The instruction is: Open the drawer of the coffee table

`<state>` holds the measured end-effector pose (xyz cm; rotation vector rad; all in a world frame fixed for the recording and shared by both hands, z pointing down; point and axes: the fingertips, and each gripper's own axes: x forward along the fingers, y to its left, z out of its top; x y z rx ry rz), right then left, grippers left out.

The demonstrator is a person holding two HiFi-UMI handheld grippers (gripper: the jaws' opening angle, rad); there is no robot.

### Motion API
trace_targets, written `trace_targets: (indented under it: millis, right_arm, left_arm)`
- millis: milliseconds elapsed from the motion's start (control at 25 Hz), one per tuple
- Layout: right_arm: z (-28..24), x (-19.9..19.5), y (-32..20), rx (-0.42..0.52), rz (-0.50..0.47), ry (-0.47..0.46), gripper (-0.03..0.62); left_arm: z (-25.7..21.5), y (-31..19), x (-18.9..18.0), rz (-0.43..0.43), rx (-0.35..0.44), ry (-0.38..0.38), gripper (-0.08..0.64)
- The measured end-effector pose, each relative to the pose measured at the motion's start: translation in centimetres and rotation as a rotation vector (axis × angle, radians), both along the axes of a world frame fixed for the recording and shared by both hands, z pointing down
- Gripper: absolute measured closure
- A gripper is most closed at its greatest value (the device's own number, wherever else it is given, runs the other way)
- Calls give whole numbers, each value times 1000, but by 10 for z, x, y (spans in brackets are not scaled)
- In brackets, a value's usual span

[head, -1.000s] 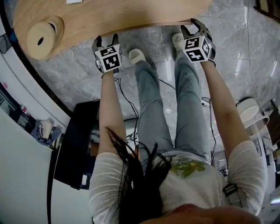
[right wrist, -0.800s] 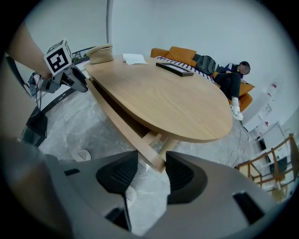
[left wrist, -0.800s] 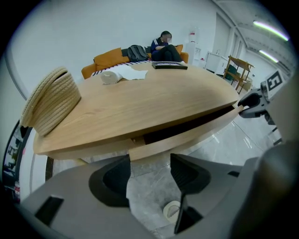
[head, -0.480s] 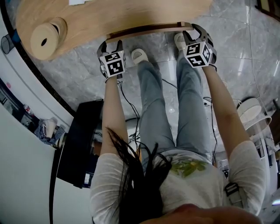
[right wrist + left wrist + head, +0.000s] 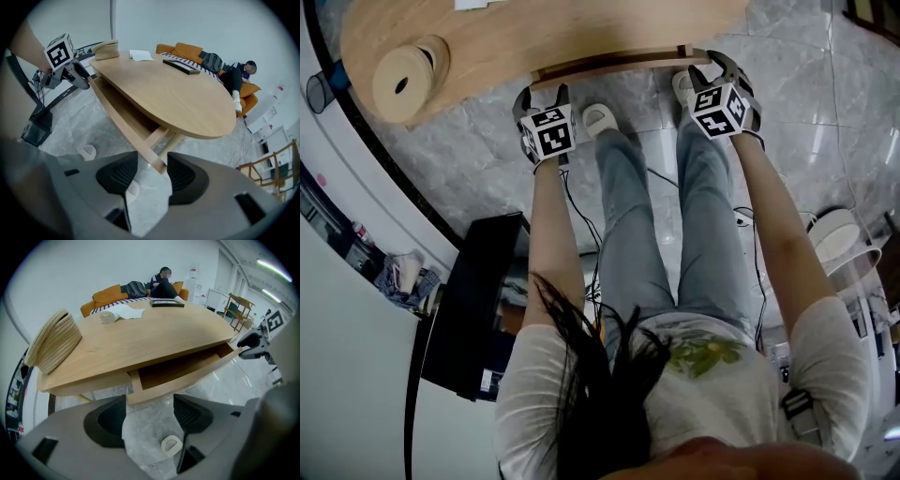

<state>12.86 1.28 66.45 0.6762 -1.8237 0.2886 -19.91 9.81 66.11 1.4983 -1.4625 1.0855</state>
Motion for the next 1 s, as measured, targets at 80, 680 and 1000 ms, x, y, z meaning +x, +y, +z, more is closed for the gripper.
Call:
trace_targets:
  millis: [80,680,1000]
  right_arm:
    - [-7,-7,2,1,-22,-8,391]
    - [-86,-97,44,-22,-226,-220,380]
    - [-88,-123,43,-32,-336,-220,397]
  left_arm:
    - [-7,-1,5,27,-2,-7,238]
    - [-82,-36,76,410,102,-43,238]
    - [-78,-38,125,791,70,-104,239]
